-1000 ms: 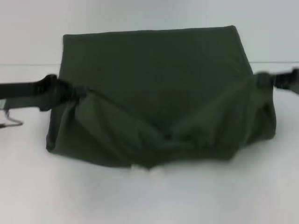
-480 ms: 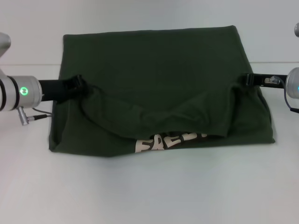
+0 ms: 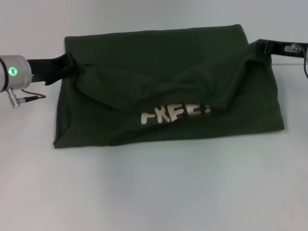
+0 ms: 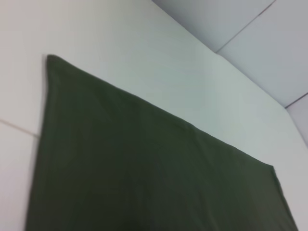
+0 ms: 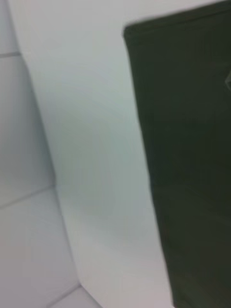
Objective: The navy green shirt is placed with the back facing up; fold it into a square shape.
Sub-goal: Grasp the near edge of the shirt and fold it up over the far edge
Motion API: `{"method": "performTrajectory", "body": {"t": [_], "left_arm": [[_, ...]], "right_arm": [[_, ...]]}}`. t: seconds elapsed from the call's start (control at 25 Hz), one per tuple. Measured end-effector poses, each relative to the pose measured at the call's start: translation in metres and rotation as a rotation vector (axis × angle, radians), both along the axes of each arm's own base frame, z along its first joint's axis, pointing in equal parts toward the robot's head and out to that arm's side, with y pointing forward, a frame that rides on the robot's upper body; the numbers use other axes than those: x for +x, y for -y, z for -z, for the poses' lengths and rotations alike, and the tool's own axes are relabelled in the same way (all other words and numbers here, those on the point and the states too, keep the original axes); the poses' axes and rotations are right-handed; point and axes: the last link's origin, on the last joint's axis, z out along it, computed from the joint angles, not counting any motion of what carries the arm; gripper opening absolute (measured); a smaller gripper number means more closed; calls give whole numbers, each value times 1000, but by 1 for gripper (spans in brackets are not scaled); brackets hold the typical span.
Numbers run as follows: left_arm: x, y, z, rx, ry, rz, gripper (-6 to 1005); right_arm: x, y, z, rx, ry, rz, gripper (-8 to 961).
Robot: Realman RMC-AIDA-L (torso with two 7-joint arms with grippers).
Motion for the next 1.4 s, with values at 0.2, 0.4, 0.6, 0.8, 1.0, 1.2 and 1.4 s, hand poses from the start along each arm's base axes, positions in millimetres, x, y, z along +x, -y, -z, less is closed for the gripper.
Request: {"method": "performTrajectory", "body": {"t": [0.2,0.4,0.6,0.8,1.0,1.2,1.4], "left_arm": [[6,-6,14,-8,-49,7,5],[9,-9,19,1,-67,8,16],[7,-8,9,45,-52,-2,27],[7,-6,0,81,-48,-7,38],[10,-7,6,63,-61,11,49],[17,-7,22,3,-107,52,60],[21,-6,25,-24,-116,72,121]], "right_arm": [[-3,-10,11,30,70,9,49],[-8,-13,31,43,168,-3,51],[-22,-19,29,70,164,-31,53],[-30,-22,23,90,152,-47,54],[-28,-23,30,98,173,-38,56],[-27,-22,40,41,234,-46,58],[-31,-21,41,-30,244,-39,60]]}}
